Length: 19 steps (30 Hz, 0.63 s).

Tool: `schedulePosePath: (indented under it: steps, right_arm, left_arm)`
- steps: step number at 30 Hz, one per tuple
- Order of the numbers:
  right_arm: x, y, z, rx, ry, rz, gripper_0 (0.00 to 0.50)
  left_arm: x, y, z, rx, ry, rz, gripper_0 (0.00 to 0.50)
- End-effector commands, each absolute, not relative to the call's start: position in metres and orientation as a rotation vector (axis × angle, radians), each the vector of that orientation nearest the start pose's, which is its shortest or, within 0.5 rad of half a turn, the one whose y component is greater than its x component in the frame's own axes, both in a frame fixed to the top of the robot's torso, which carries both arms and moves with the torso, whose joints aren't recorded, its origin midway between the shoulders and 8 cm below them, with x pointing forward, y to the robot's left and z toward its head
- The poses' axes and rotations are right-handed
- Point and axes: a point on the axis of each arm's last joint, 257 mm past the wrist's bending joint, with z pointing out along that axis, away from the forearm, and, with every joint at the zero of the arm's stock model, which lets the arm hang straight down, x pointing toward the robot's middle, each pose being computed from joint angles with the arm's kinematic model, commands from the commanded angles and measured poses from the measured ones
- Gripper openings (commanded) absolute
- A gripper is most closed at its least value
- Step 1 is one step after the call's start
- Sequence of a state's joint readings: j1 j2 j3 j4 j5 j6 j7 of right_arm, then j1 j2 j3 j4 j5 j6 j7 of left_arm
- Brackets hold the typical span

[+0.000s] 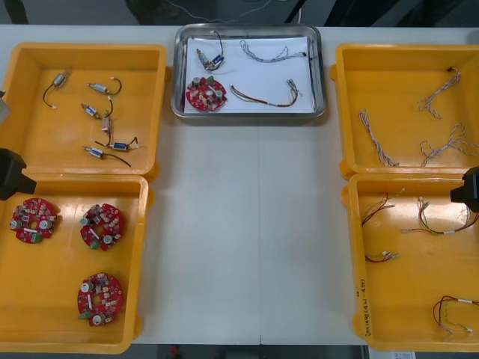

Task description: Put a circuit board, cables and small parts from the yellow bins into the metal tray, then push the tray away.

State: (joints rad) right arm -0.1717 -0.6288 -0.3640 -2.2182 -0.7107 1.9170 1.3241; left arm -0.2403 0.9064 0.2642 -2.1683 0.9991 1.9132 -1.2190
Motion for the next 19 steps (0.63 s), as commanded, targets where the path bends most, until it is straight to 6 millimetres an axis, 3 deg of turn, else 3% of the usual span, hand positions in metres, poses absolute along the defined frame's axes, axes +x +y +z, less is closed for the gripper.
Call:
schedulePosePath:
  steps: [1, 19]
  right_arm:
    - [0.3801, -0.3864, -0.1598, 0.169, 2.592, -0.031, 0.5]
    - [0.3796, -0.3888, -0.1619, 0.175, 2.595, -0.049, 0.5]
  left_arm:
    - [0.3749, 0.3804, -0.1254, 0.092, 2.683, 0.079, 0.5]
    - [0.3749, 0.3804, -0.1254, 0.092, 2.683, 0.079, 0.5]
